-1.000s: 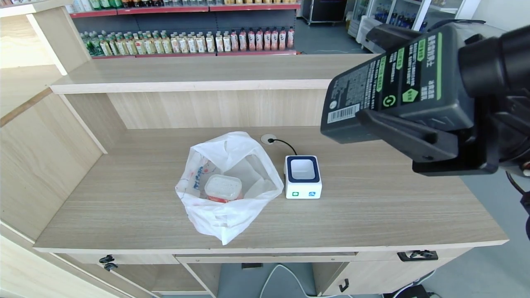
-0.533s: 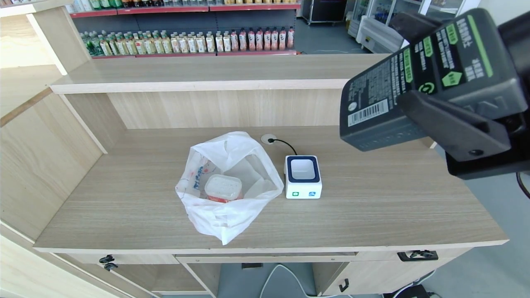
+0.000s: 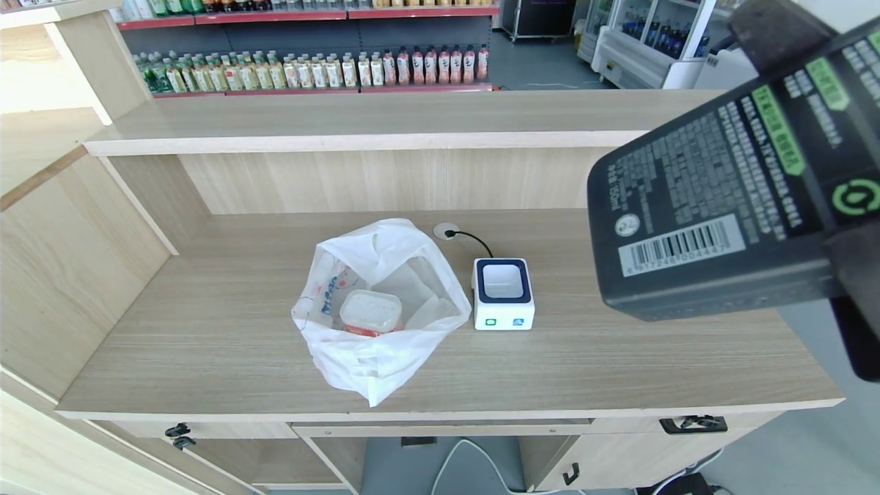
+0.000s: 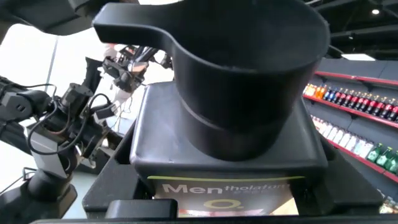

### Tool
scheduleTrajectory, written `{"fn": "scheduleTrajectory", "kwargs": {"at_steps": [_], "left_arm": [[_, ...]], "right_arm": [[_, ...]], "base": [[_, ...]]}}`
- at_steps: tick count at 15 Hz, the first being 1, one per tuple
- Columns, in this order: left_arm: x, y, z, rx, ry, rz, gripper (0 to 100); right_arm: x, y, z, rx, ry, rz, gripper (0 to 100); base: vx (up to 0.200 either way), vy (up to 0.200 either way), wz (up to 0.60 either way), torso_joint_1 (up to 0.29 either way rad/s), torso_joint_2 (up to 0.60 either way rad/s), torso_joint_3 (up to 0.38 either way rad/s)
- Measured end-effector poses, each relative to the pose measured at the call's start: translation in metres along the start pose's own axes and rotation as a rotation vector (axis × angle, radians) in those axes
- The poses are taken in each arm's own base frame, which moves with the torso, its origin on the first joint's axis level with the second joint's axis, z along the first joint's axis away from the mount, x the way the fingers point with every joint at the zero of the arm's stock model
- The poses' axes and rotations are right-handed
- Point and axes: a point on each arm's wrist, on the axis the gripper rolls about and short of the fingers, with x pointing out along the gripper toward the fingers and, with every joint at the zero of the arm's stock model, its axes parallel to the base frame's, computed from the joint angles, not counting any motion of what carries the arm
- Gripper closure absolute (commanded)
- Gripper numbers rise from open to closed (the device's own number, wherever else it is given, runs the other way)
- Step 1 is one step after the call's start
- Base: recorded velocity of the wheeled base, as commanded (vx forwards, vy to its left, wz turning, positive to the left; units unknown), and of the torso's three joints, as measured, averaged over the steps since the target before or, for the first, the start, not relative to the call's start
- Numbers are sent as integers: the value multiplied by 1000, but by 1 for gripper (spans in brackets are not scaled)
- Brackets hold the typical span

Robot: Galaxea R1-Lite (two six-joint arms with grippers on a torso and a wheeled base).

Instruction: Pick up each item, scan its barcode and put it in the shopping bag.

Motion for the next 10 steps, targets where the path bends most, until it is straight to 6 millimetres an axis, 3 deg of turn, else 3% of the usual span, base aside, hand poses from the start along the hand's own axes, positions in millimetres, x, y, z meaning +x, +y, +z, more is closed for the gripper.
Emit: {"fn": "scheduleTrajectory", "kwargs": {"at_steps": [5,10], "left_arm": [[0,0,0,0,0,0,0],[0,0,0,0,0,0,0]], "right_arm": [[-5,8,5,-26,5,0,100],[-19,25,26,-64,5,-13,100]], "base": [[0,0,0,0,0,0],[0,0,0,0,0,0]]}}
